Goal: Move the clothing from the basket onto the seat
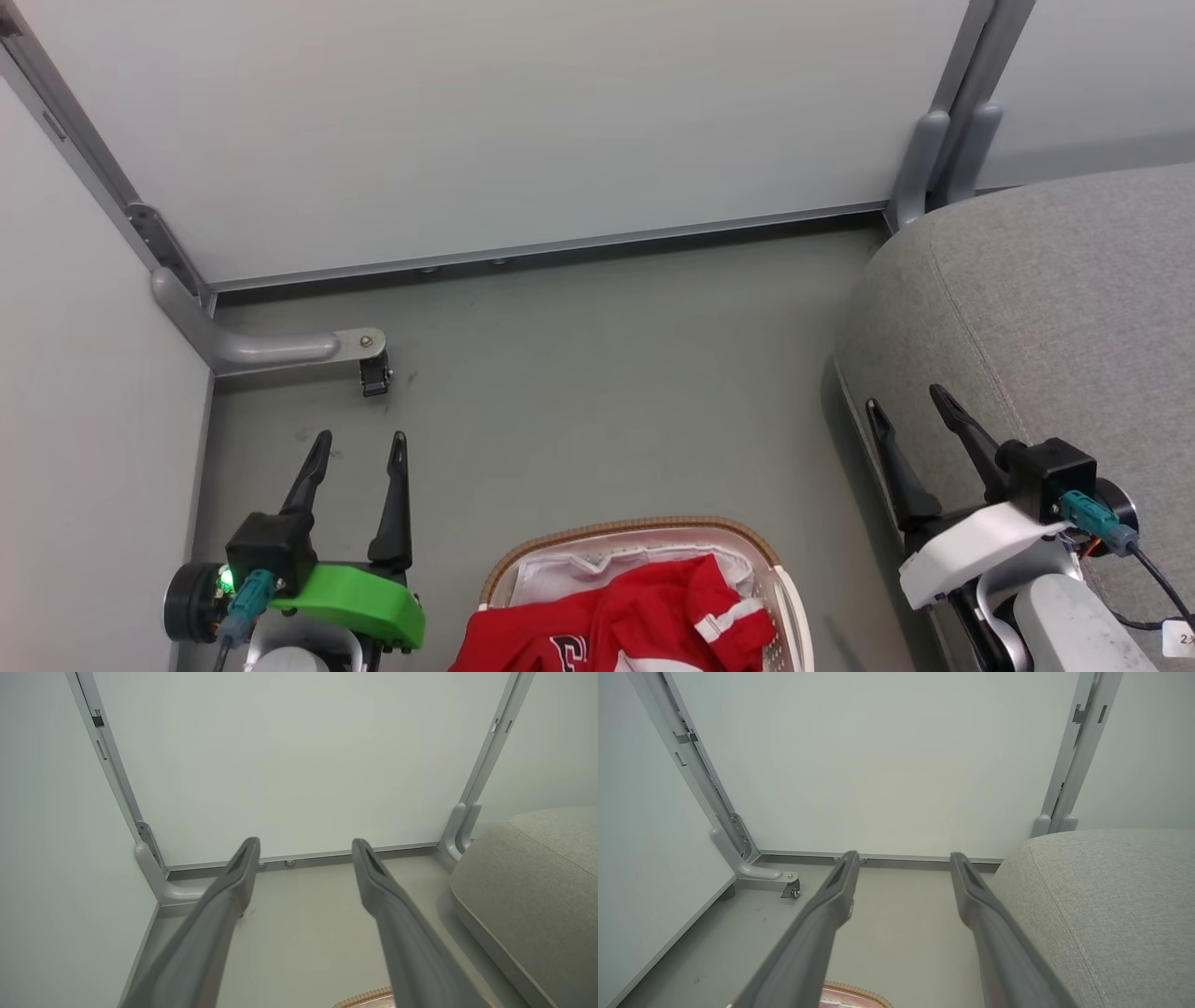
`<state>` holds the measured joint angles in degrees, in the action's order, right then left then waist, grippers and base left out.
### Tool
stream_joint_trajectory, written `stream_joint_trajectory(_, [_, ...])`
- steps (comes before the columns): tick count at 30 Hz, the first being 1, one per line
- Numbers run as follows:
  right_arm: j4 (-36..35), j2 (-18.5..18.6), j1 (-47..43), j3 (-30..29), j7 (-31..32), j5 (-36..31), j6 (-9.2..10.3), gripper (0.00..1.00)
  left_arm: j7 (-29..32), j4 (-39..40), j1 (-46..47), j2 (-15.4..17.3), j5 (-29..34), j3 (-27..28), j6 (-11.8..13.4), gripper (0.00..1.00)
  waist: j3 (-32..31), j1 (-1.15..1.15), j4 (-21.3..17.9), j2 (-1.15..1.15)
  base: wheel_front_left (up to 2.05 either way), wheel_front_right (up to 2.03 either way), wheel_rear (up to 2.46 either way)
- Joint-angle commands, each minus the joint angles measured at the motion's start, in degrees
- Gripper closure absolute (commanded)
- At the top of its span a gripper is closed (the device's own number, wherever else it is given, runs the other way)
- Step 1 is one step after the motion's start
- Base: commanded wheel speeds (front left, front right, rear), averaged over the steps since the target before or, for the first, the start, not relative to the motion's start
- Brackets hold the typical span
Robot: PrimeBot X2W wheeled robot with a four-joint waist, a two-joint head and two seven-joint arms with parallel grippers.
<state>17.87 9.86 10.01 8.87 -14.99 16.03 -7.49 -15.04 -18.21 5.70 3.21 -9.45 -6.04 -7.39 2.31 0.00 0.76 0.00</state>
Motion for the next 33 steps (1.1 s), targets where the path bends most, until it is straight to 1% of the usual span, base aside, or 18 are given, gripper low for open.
stream_joint_trajectory(1, [-0.4,0.3,0.8,-0.1,-0.3,0.2,0.0,0.0,-0.2,-0.1,1.4,0.2,0.0,-0.6,-0.2,0.0,1.1,0.0,-0.3,0.0,0.0,0.0,0.0])
stream_joint_trajectory(10, [-3.6,0.4,4.3,0.2,-0.3,0.8,0.01,0.0,-0.1,-2.6,5.2,0.1,-1.6,-6.5,-0.2,0.0,7.8,0.0,-2.0,0.0,0.0,0.0,0.0])
stream_joint_trajectory(19, [-6.5,0.3,8.7,0.7,-0.3,1.3,0.01,0.0,-0.1,-8.3,10.6,0.6,-2.8,-12.8,-0.2,0.0,16.3,0.0,-4.4,0.0,0.0,0.0,0.0])
stream_joint_trajectory(25, [-7.8,-0.1,11.3,0.9,-0.3,1.3,0.01,0.0,-0.1,-16.0,15.3,1.2,-3.4,-18.4,-0.2,0.0,21.7,0.0,-5.9,0.0,0.0,0.0,0.0])
stream_joint_trajectory(33, [-9.1,-0.7,13.9,1.2,-0.3,1.3,0.01,0.0,-0.1,-28.9,22.4,1.5,-4.7,-26.4,-0.2,0.0,27.9,0.0,-7.7,0.0,0.0,0.0,0.0])
